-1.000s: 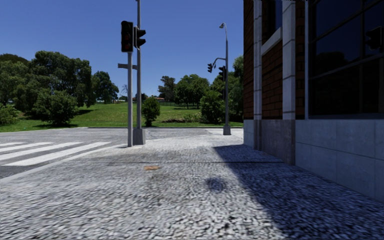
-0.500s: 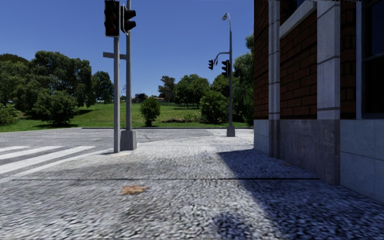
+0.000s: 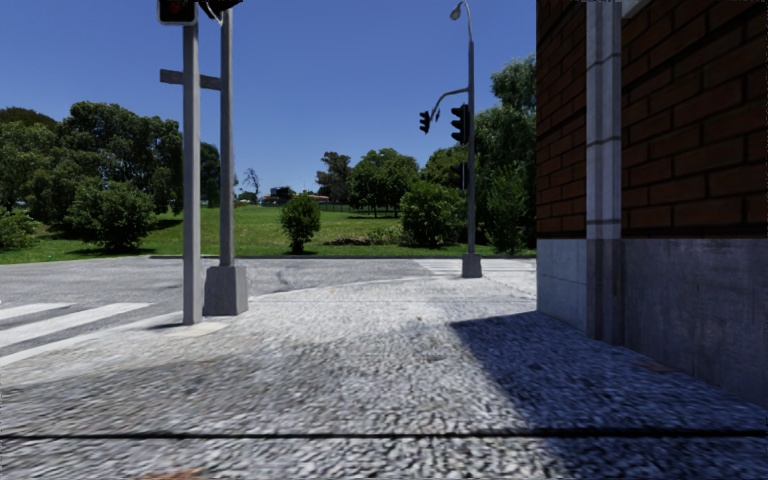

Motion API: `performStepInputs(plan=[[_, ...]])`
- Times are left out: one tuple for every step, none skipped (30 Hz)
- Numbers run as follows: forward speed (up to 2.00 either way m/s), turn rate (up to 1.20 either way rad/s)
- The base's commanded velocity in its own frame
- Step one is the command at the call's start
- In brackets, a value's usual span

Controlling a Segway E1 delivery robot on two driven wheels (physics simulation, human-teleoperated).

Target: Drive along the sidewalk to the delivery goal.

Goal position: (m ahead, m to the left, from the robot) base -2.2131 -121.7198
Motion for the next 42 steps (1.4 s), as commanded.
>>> performStepInputs(plan=[[2.00,0.00],[2.00,0.00],[2.00,0.00],[2.00,0.00],[2.00,0.00],[2.00,0.00],[2.00,0.00],[2.00,0.00],[2.00,0.00],[2.00,0.00],[2.00,0.00],[2.00,0.00],[2.00,0.00],[2.00,0.00],[2.00,0.00],[2.00,0.00],[2.00,0.00],[2.00,0.00],[2.00,0.00],[2.00,0.00],[2.00,0.00],[2.00,0.00],[2.00,0.00],[2.00,0.00],[2.00,0.00],[2.00,0.00],[2.00,0.00],[2.00,0.00],[2.00,0.00],[2.00,0.00],[2.00,0.00],[2.00,0.00],[2.00,0.00],[2.00,0.00],[2.00,0.00],[2.00,0.00],[2.00,0.00],[2.00,0.00],[2.00,0.00],[2.00,0.00],[2.00,0.00],[2.00,0.00]])
